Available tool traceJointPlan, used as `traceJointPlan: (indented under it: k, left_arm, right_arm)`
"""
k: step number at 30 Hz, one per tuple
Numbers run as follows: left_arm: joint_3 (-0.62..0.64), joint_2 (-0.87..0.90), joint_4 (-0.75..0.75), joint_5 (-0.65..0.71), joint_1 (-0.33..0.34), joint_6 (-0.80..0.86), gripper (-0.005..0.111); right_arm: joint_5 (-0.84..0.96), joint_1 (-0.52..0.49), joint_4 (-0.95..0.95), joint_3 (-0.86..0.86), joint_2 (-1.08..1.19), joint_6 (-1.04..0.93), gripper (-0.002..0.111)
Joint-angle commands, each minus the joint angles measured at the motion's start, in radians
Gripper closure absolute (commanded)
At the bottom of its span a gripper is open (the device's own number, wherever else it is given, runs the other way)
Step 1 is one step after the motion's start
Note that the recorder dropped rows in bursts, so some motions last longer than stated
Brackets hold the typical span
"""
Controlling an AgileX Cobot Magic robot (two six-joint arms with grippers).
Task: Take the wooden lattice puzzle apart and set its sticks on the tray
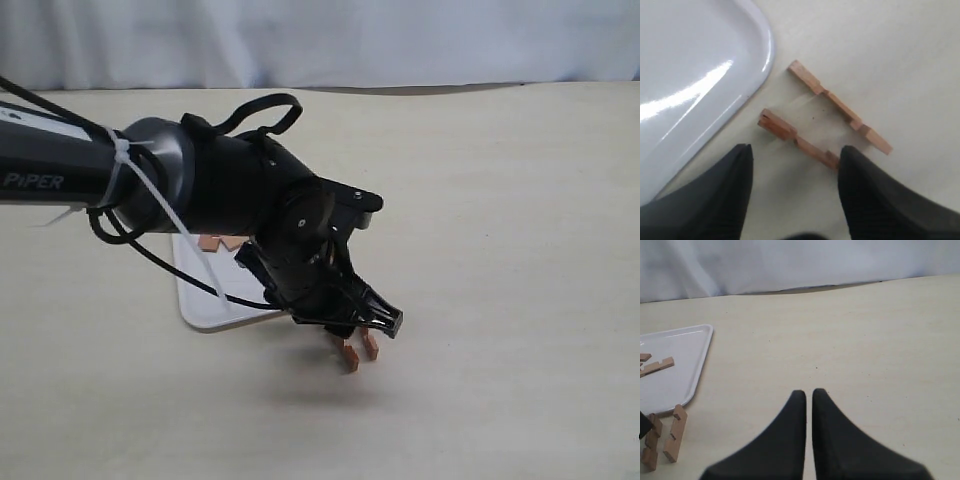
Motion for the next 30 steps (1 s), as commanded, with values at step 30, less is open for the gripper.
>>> traceJointPlan:
  k: [30]
  left_arm:
    - [-0.001,0.057,0.015,-0.067,-0.001,-0.079,0.045]
  right_arm:
    - [-0.013,-0.004,-0.001,0.004,0.008,0.001,0.104]
